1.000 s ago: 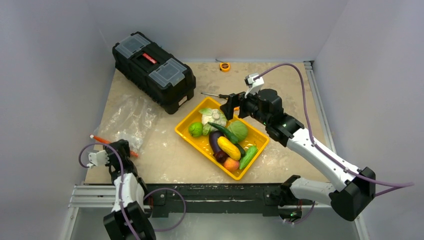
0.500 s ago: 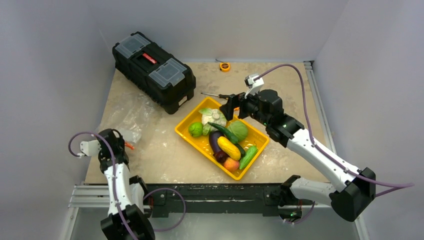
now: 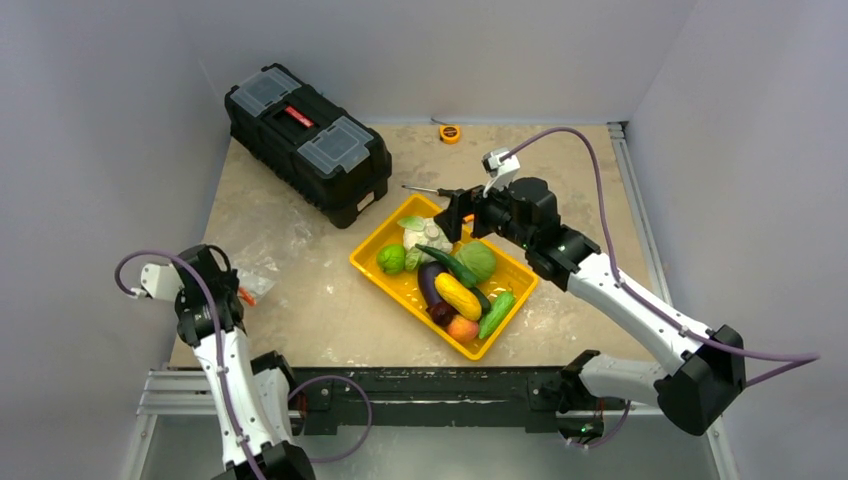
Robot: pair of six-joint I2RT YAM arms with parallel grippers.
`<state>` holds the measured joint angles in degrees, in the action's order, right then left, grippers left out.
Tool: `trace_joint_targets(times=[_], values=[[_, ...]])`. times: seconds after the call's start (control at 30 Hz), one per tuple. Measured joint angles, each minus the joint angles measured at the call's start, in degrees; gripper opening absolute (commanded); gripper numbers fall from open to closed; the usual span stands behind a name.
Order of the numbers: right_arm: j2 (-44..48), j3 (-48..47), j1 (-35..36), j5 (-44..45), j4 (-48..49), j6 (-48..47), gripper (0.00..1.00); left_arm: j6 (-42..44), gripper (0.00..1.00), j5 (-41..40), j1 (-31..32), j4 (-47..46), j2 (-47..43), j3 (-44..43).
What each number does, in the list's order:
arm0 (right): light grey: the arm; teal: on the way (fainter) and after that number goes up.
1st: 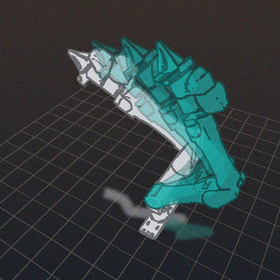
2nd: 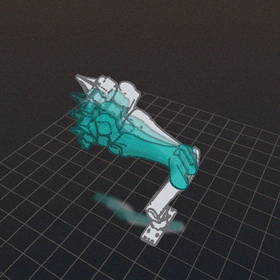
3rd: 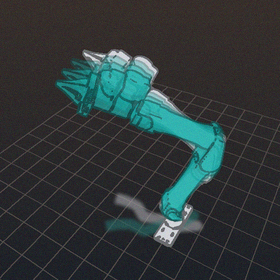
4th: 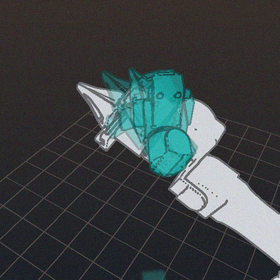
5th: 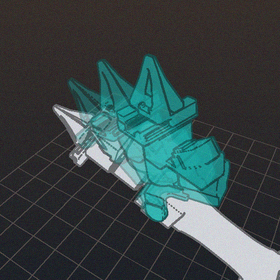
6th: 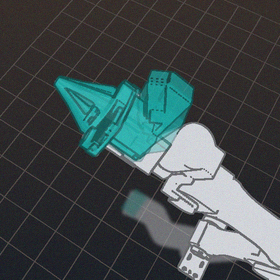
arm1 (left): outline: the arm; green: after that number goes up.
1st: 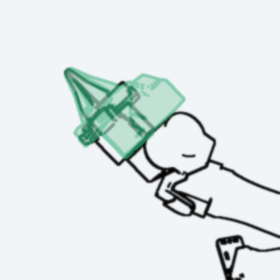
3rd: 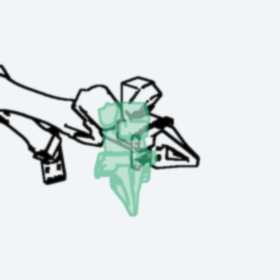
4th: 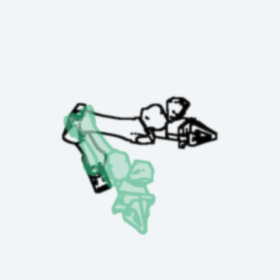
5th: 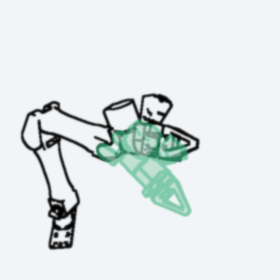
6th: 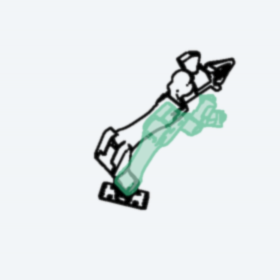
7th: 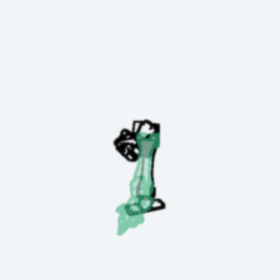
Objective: Place the food in the zip-top bag and seal the zipper
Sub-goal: Pick up the zipper food storage bag at the center of the board, then open the zipper of the food storage bag at the center of the board.
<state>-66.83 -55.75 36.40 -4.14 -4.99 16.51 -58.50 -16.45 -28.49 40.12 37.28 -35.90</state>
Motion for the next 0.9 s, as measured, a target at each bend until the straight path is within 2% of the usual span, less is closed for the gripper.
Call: trace_joint_targets(times=[0.17,0.33,0.63,0.77,0.9], values=[[-1.1,0.0,0.5,-0.7,0.3,0.4,0.99,8.8,0.0,-0.4,0.1,3.8,-4.8,-3.7],[-2.5,0.0,1.2,-1.5,0.1,0.6,0.99,19.2,0.0,-3.8,0.6,6.4,-8.4,-11.0],[-2.6,0.0,1.8,-1.5,-0.1,1.1,0.99,34.4,0.0,-12.9,8.6,9.4,-7.8,-24.9],[-2.6,0.0,1.9,-1.7,0.1,2.3,0.99,37.2,0.0,-13.0,14.5,10.7,-4.9,-26.4],[-2.5,1.0,2.0,-3.0,2.4,4.6,0.99,38.0,0.0,-12.5,26.2,11.2,0.3,-22.9]])
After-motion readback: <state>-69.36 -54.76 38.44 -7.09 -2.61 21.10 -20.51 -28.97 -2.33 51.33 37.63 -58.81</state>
